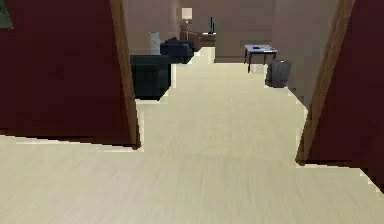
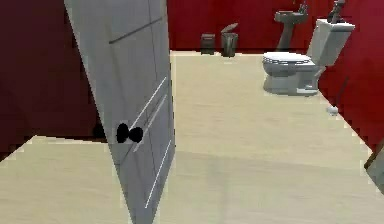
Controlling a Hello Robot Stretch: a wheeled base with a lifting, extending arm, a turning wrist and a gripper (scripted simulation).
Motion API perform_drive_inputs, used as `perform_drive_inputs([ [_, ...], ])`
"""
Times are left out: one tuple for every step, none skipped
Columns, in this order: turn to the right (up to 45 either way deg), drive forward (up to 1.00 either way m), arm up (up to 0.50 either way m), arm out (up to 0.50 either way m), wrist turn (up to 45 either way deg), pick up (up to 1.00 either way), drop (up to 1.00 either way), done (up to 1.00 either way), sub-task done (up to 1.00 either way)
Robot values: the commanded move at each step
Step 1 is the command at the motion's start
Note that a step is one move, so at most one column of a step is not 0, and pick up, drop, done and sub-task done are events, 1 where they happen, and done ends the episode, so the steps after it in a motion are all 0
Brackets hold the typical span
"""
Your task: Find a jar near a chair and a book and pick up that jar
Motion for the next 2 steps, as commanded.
perform_drive_inputs([
  [0.0, 1.00, 0.00, 0.00, 0.0, 0.00, 0.00, 0.00, 0.00],
  [0.0, 1.00, 0.00, 0.00, 0.0, 0.00, 0.00, 0.00, 0.00],
])
